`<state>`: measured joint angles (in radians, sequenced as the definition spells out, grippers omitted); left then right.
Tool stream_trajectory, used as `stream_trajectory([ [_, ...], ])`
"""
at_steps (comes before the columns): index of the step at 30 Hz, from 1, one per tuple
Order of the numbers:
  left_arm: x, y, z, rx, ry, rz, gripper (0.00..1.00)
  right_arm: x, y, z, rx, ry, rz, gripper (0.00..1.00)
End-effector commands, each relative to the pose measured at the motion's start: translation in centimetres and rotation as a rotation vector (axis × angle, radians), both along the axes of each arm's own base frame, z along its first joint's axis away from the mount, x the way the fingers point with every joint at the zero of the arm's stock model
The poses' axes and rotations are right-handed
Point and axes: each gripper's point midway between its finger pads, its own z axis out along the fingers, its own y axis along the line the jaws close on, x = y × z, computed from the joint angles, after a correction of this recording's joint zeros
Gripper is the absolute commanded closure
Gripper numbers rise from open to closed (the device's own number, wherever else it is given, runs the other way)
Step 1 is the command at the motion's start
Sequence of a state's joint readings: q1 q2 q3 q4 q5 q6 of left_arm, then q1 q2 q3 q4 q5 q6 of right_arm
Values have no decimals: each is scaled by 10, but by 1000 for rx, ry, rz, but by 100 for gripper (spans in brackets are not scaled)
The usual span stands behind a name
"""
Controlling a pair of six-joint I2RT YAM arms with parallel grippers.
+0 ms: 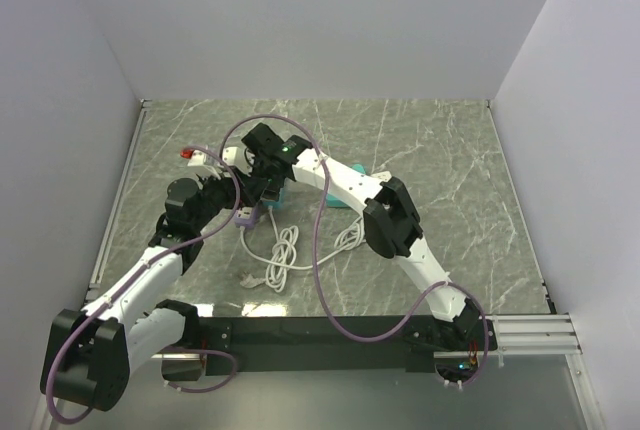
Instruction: Insert the plug
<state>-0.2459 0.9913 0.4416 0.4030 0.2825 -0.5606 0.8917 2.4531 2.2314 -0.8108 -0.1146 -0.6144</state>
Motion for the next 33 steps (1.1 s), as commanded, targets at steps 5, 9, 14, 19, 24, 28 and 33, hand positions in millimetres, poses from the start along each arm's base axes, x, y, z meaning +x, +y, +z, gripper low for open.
stream_trajectory([
  [5, -10, -12, 19, -44, -51, -65, 12, -151, -56, -174, -346, 525, 0, 100],
  [9, -8, -8, 21, -40, -57, -43, 12, -133, -17, -113, -96, 418, -22, 96],
  [14, -7, -5, 22, -35, -58, -22, 12, -115, 13, -61, 130, 307, -48, 75],
  [19, -6, -4, 21, -30, -50, -16, 12, -95, 22, -27, 197, 189, -57, 54],
  [24, -5, -2, 22, -22, -51, -1, 12, -85, 22, -19, 188, 137, -65, 36],
  [28, -5, -1, 24, -22, -53, 3, 12, -80, 17, -15, 183, 109, -71, 8],
  [33, -5, 0, 23, -17, -48, 6, 12, -77, 7, -3, 201, 81, -95, 7],
])
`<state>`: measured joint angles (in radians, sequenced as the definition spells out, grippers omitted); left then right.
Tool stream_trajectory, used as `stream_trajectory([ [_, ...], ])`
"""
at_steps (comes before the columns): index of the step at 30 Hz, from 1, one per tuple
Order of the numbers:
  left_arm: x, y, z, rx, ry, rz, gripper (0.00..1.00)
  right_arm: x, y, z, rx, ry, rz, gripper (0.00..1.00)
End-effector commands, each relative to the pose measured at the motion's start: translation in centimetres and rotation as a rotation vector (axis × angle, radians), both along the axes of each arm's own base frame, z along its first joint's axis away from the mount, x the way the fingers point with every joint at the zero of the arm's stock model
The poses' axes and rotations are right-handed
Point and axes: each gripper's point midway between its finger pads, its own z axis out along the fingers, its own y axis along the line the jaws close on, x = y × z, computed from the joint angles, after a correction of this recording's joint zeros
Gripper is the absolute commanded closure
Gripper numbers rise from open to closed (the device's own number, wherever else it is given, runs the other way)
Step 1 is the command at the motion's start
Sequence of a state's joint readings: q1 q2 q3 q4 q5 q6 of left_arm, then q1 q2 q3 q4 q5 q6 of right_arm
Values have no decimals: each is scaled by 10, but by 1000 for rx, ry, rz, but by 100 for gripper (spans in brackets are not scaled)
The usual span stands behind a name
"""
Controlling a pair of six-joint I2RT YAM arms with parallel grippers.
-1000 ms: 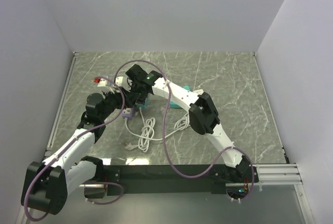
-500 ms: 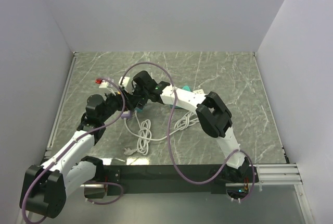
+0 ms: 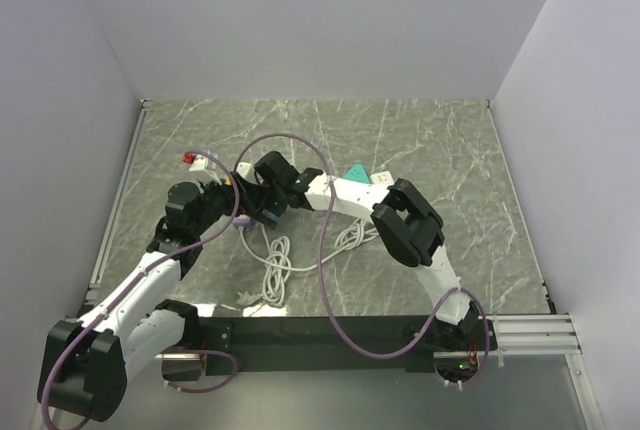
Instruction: Insert the plug
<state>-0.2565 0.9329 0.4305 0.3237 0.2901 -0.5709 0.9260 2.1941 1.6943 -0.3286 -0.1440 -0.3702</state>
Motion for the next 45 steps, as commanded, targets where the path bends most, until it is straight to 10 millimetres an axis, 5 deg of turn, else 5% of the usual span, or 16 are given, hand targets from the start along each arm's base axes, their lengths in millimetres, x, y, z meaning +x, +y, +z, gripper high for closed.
stream_trajectory([
  [1, 9, 2, 28, -15, -89, 26, 12, -41, 1, 3, -11, 50, 59, 6],
  [14, 8, 11, 36, -11, -123, 72, 12, -15, -38, 109, 214, -156, -162, 4],
  [20, 10, 12, 34, -8, -119, 83, 12, -18, -70, 136, 270, -198, -241, 4],
  [30, 16, 7, 32, 9, -118, 79, 14, 9, -180, 147, 373, -222, -579, 3],
  [33, 17, -9, 34, 41, -126, 75, 14, 22, -217, 151, 406, -238, -705, 2],
  [36, 11, -45, 30, 73, -109, 5, 14, 38, -250, 153, 429, -243, -836, 2],
  [40, -1, -92, 22, 24, -73, -132, 15, 47, -269, 143, 450, -191, -896, 4],
  [45, 2, -126, 7, 101, -40, -165, 16, 62, -291, 124, 444, -143, -990, 5],
])
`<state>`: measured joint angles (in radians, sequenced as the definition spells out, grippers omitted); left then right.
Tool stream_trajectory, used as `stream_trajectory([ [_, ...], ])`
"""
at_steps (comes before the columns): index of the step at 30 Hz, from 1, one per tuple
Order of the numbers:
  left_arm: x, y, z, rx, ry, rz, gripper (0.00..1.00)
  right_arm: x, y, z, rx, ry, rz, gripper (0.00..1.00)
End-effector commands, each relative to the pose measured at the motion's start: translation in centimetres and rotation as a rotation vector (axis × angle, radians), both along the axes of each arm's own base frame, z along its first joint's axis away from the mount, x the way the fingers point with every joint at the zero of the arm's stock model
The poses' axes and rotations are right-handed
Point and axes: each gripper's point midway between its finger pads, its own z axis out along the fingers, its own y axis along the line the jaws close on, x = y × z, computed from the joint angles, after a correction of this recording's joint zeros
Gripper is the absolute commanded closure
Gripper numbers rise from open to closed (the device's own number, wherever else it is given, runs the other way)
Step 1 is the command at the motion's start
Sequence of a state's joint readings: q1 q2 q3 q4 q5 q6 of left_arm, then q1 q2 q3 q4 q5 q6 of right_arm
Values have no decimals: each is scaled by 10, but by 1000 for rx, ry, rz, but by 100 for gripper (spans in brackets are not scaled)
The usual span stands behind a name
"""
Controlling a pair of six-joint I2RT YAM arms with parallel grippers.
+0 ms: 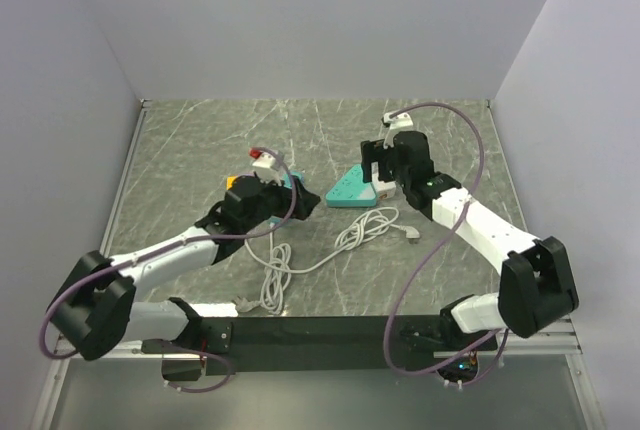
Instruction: Insert the plug
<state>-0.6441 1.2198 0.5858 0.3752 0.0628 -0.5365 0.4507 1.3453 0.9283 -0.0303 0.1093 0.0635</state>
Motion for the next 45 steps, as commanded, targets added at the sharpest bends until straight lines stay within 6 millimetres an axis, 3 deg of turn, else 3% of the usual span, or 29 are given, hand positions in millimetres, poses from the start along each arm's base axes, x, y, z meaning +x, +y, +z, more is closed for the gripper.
stream_trajectory([
  [1, 7, -27, 23, -7, -66, -15, 16, 13, -13, -14, 56, 39, -66, 5],
  [4, 6, -43, 17, 18, -54, -50, 16, 23, -22, -30, 51, 80, -98, 5],
  [12, 21, -53, 19, 54, -70, -30, 16, 35, -35, -70, 9, 190, -140, 9],
  [27, 23, -41, 21, 89, -96, -11, 15, 31, -56, -98, -105, 305, -206, 11],
  [34, 23, -29, 25, 73, -107, 9, 15, 24, -47, -106, -101, 354, -146, 12],
  [38, 24, -24, 25, 67, -106, 11, 15, 23, -47, -121, -135, 418, -131, 14],
  [42, 24, -20, 28, 57, -109, 20, 15, 26, -45, -127, -146, 436, -114, 17],
  [45, 24, -18, 29, 52, -113, 16, 15, 27, -41, -130, -154, 447, -80, 29],
])
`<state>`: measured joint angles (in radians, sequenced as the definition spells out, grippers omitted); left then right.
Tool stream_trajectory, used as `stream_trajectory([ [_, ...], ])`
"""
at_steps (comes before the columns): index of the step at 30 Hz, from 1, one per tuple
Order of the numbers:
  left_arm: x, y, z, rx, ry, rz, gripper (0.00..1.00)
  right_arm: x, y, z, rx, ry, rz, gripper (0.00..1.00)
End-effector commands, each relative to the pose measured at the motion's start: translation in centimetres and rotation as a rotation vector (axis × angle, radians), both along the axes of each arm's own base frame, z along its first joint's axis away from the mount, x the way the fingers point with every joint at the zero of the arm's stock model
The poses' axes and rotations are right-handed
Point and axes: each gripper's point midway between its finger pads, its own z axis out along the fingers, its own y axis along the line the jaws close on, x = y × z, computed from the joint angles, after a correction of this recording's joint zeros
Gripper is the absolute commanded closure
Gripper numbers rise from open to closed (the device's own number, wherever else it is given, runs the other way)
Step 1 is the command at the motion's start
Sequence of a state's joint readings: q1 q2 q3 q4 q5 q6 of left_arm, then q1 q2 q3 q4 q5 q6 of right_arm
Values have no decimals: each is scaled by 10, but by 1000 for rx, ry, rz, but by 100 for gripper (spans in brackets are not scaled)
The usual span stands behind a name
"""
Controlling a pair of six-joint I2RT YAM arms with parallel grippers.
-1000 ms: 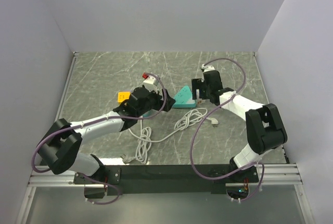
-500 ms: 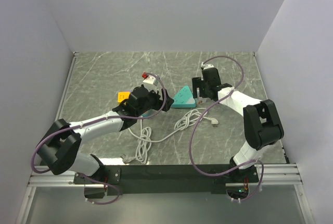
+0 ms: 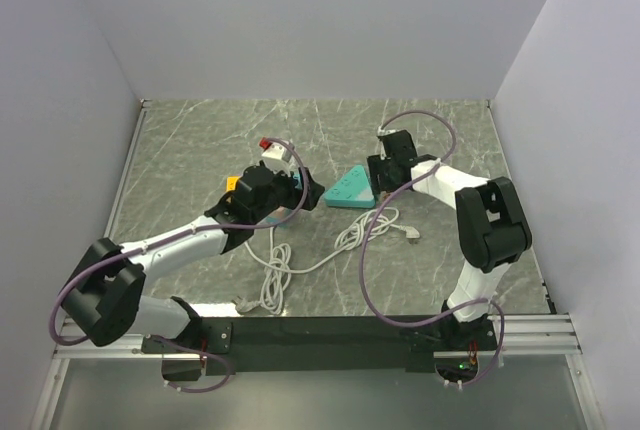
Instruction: Insert the plug
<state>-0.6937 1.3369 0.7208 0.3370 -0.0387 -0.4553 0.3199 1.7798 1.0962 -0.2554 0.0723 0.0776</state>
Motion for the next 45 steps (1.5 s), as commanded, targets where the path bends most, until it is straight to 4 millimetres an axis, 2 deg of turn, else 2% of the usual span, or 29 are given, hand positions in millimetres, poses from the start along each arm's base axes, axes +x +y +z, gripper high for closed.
stream_trajectory([
  [1, 0, 1, 24, -45, -66, -16, 15, 14, 4, 12, -1, -21, 41, 38],
  [4, -1, 5, 28, -52, -81, -14, 15, 14, 4, 15, -4, -44, 61, 53],
  [5, -1, 6, 30, -60, -85, -24, 15, 17, 6, 29, 15, -89, 69, 55],
  [7, -6, 7, 34, -83, -89, -54, 15, 11, 6, 41, 11, -128, 116, 59],
  [8, -2, 13, 38, -100, -89, -47, 15, 11, 7, 67, 26, -196, 131, 60],
  [10, -8, 13, 46, -131, -97, -95, 15, -2, 14, 85, 65, -245, 206, 61],
  [12, -13, 15, 53, -149, -122, -136, 15, -20, 22, 135, 137, -350, 280, 62],
  [15, -23, 14, 56, -148, -155, -194, 15, -37, 37, 164, 202, -383, 387, 63],
  [17, -35, 14, 69, -170, -205, -261, 15, -60, 56, 183, 296, -388, 520, 64],
  [18, -40, 14, 66, -171, -207, -284, 15, -68, 62, 188, 309, -396, 589, 64],
  [19, -51, 13, 76, -187, -241, -338, 15, -79, 66, 194, 333, -394, 639, 64],
  [20, -56, 13, 79, -192, -254, -362, 15, -94, 79, 200, 403, -393, 734, 65],
  [22, -71, 13, 86, -208, -290, -420, 14, -111, 88, 208, 447, -412, 844, 65],
  [23, -83, 10, 90, -217, -313, -484, 14, -127, 97, 215, 510, -411, 926, 65],
  [27, -112, 10, 99, -233, -376, -608, 14, -153, 107, 226, 586, -403, 1066, 67],
  [30, -125, 9, 104, -239, -399, -669, 14, -161, 111, 230, 628, -392, 1111, 68],
  [37, -128, -2, 96, -227, -372, -729, 13, -176, 131, 222, 708, -307, 1208, 69],
  [45, -127, -18, 94, -214, -359, -742, 13, -185, 153, 217, 709, -265, 1264, 71],
])
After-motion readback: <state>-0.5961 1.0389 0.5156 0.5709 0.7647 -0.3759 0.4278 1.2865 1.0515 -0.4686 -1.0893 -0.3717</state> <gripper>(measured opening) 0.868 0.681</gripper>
